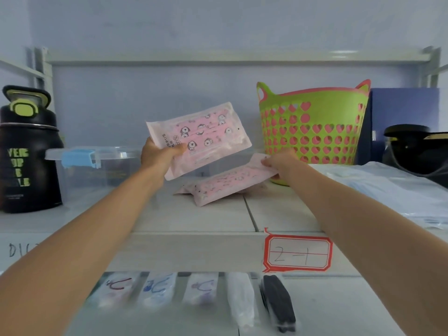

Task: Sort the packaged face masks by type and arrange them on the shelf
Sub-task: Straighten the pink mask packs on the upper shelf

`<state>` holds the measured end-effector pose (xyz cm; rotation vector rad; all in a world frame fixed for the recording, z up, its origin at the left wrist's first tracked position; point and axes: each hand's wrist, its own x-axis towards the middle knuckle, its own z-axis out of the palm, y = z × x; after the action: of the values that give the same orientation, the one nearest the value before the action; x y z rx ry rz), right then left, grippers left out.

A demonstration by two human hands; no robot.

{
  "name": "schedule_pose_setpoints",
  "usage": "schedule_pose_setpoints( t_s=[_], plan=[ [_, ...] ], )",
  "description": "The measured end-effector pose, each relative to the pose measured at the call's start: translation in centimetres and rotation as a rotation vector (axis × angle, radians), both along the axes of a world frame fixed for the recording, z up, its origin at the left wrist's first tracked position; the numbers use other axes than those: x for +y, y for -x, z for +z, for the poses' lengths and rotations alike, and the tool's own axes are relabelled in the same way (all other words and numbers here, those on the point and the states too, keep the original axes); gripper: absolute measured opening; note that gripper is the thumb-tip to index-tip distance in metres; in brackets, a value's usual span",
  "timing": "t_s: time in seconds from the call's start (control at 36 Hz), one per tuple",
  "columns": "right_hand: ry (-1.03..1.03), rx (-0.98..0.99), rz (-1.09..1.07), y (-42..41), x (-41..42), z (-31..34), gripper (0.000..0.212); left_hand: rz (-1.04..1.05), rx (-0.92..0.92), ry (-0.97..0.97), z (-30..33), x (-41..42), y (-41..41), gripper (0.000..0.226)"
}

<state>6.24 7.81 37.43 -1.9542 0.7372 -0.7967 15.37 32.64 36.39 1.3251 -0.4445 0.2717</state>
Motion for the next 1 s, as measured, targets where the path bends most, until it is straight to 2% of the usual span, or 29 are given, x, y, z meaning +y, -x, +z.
schedule_pose_setpoints(
  t_s=[0.17,0.19,0.28,0.33,0.42,0.47,0.53,0.61,0.72,0.78,0.86,0.92,0.94,1.0],
  plan=[
    [-0.21,-0.249,-0.002,1.1,-1.0,2.3,0.054,-0.216,0.096,-0.104,0.0,0.7,-0.4,0.05],
    [-0.302,-0.296,0.038,1.2,-1.3,2.6,0.049,-0.26,0.117,-0.121,0.1,0.8,-0.4,0.049],
    [-0.624,-0.471,0.215,2.0,-0.8,2.7,0.018,-0.357,0.181,-0.169,0.2,0.8,-0.3,0.056],
    [-0.804,-0.529,0.309,2.1,-0.4,2.2,0.024,-0.378,0.213,-0.182,0.1,0.8,-0.3,0.064],
    [-0.846,-0.499,0.412,1.8,0.4,1.0,0.032,-0.381,0.271,-0.188,-0.1,0.7,-0.6,0.06],
    [-0.795,-0.497,0.406,1.6,1.2,0.7,0.027,-0.365,0.289,-0.194,-0.2,0.6,-0.5,0.044],
    [-0.709,-0.522,0.303,1.2,1.2,1.1,0.021,-0.364,0.299,-0.183,-0.2,0.7,-0.4,0.034],
    [-0.357,-0.496,0.162,1.1,0.3,2.2,0.037,-0.354,0.312,-0.156,-0.2,0.8,-0.3,0.028],
    [0.021,-0.659,-0.022,2.5,-0.8,5.1,0.035,-0.317,0.306,-0.156,-0.5,0.9,-0.4,0.024],
    [0.114,-0.779,-0.09,3.6,-0.4,7.7,0.029,-0.287,0.291,-0.192,-0.8,0.8,-0.3,0.02],
    [0.269,-0.761,0.006,5.4,0.6,10.6,0.021,-0.244,0.259,-0.277,-1.0,0.6,-0.2,0.032],
    [0.311,-0.677,0.226,6.3,1.2,11.5,0.012,-0.251,0.243,-0.309,-1.0,0.5,0.0,0.034],
    [0.329,-0.615,0.337,6.6,1.7,11.6,0.014,-0.269,0.235,-0.321,-1.0,0.5,0.1,0.035],
    [0.48,-0.38,0.407,6.3,2.7,11.0,0.016,-0.294,0.218,-0.336,-0.9,0.5,0.4,0.037]
  ],
)
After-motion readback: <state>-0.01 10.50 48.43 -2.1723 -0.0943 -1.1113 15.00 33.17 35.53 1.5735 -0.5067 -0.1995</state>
